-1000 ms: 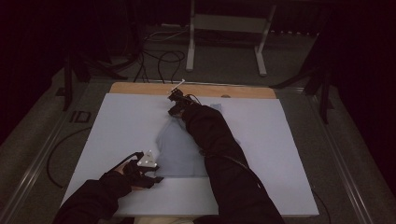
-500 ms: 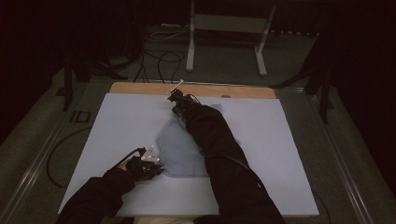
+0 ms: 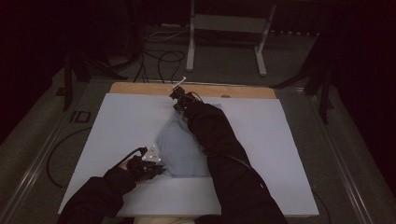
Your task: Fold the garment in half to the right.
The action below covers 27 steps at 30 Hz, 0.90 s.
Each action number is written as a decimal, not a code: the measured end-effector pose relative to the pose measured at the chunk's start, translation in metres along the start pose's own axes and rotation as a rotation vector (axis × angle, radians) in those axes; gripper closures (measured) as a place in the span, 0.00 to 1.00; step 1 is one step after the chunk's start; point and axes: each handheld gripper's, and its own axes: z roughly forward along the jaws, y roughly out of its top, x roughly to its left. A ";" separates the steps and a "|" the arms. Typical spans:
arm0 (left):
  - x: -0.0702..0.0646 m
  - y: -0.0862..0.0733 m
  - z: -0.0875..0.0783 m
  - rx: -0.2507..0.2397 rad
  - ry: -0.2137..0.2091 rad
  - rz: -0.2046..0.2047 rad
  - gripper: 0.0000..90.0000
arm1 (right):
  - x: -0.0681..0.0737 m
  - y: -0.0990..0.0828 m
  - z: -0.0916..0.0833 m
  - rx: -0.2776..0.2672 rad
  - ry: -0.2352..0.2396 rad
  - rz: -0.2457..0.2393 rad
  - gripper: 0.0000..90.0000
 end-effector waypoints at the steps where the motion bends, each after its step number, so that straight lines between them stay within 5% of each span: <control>1: -0.001 0.001 0.000 0.001 -0.001 0.002 0.96 | 0.000 0.000 -0.001 -0.014 -0.002 -0.003 0.95; 27: -0.023 0.043 -0.012 0.000 -0.020 0.125 0.96 | -0.007 -0.004 -0.047 -0.110 0.020 0.004 0.95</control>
